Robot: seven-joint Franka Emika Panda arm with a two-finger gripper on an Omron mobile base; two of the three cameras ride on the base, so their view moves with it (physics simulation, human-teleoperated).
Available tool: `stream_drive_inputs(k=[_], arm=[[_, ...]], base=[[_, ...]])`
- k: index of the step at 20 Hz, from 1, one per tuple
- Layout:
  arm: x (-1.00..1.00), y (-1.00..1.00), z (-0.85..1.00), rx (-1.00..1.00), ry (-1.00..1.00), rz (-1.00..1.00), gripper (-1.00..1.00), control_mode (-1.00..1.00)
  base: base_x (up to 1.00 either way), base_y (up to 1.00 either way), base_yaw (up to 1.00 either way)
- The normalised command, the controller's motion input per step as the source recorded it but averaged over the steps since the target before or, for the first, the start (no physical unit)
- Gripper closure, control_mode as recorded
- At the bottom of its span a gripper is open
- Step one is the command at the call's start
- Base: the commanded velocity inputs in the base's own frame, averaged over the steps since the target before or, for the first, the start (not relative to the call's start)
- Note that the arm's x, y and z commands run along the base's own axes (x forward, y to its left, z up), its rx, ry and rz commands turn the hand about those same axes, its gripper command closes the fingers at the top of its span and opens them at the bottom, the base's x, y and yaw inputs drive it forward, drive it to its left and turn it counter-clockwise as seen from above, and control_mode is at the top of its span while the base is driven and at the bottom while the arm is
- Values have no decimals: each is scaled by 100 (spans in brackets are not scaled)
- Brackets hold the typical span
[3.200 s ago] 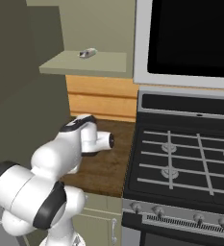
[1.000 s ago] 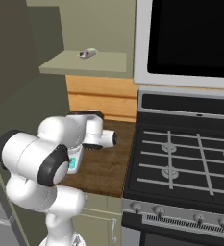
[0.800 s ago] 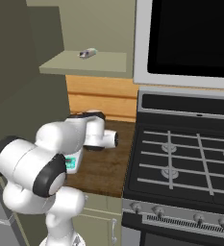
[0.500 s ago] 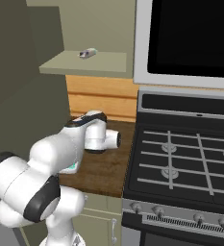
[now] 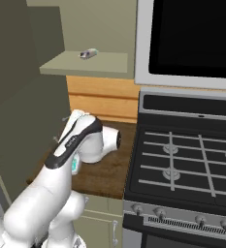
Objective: Pick the jam and place it on the digital scale for weighing, and close the cabinet.
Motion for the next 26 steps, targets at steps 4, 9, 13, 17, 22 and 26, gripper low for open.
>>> stream_drive_inputs(k=[4,9,13,17,22,26], arm=[[-84,13,91,0,-29,0,-100,-100],[-93,8,97,0,-36,0,-100,-100],[-100,4,93,0,-35,0,-100,-100],[-99,23,73,-1,-23,0,-100,-100],[-89,70,65,-8,-24,0,-100,-100],[-100,78,23,-2,-19,0,-100,-100]], base=[[0,0,0],[0,0,0],[0,0,0],[0,0,0],[0,0,0],[0,0,0]])
